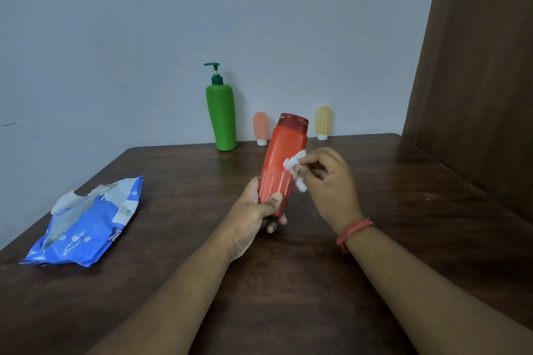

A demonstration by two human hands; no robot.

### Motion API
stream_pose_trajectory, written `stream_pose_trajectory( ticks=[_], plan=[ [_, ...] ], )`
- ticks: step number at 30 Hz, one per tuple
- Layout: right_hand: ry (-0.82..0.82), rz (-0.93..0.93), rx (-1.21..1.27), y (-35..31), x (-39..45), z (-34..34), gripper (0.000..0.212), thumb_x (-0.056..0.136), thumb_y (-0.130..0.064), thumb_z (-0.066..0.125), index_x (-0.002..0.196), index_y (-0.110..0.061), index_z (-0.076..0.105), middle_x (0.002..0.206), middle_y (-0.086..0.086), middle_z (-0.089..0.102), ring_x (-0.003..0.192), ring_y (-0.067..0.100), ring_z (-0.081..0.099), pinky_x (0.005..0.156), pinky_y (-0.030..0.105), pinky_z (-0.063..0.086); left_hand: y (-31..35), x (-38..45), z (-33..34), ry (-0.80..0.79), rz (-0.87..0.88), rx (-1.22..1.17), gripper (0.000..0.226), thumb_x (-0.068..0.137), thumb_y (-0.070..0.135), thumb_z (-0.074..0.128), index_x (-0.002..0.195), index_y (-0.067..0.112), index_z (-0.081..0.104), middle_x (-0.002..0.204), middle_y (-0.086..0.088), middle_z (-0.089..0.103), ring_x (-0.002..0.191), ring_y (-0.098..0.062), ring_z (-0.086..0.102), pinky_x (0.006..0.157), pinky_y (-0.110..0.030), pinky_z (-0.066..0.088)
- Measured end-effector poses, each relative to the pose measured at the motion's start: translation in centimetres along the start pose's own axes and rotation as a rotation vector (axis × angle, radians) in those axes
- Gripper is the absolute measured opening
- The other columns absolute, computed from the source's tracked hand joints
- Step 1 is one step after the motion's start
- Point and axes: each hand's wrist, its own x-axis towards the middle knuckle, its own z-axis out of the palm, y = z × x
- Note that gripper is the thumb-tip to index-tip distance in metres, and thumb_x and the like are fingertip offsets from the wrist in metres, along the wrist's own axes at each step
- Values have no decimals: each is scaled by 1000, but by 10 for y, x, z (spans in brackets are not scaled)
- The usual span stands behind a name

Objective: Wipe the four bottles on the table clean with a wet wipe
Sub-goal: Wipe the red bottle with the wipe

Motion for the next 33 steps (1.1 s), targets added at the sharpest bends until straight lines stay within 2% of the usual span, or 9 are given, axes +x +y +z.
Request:
stream_pose_trajectory(
  ticks=[3,7,11,16,20,24,28,32,33],
  plan=[
    [97,28,-4,-1,1,-2,9,88,-6,70,86,-14,67,95,-7,59,89,5,63,76,18,53,-1,-1,2,-20,-17,26,42,102,19,56,141,22,40,121,-15,61,75,-18,64,55,-25,44],
    [-130,-174,-126,0,-12,3,10,82,-3,75,82,-12,70,90,-4,59,81,8,61,69,27,53,-1,1,-1,2,7,-62,32,103,14,52,134,19,46,110,-14,61,68,-17,60,51,-25,40],
    [65,-192,-184,-3,0,-2,6,84,-4,73,87,-9,71,94,-3,62,88,10,60,76,28,53,-1,0,2,-5,-6,-43,31,103,14,53,132,19,46,108,-16,61,67,-18,60,50,-24,40],
    [-226,-421,-304,-1,-10,3,9,83,-8,72,91,-10,74,95,1,65,95,11,56,82,30,49,1,0,1,19,4,-119,22,103,10,49,125,12,49,96,-10,63,62,-18,56,49,-24,35],
    [-13,-349,-388,-1,2,-3,12,85,-2,70,93,-10,71,97,2,66,95,15,57,82,32,49,0,-1,3,11,-1,-30,28,103,16,53,130,17,47,103,-11,62,67,-18,59,51,-25,40],
    [-253,-552,-471,-3,-6,3,17,82,1,71,97,-8,74,99,4,68,95,22,59,82,32,49,-1,1,3,49,16,-7,27,102,16,55,128,15,47,98,-9,62,65,-16,58,51,-25,39],
    [-86,-453,-531,-7,3,-3,23,81,4,69,99,-8,73,100,5,68,94,24,58,82,35,53,0,1,5,48,-8,89,33,102,19,58,132,20,45,106,-9,62,70,-16,61,56,-26,43],
    [-307,-604,-551,-5,-4,2,26,79,1,66,101,-10,74,105,3,68,99,22,56,85,31,49,1,0,6,90,-2,142,29,101,17,58,128,21,48,102,-5,63,69,-15,61,56,-26,43],
    [-299,-595,-571,-4,-2,1,25,79,1,66,100,-11,73,105,3,67,99,22,56,84,32,50,1,0,7,102,4,217,30,101,21,59,128,22,48,103,-4,64,70,-14,62,57,-25,44]
  ],
)
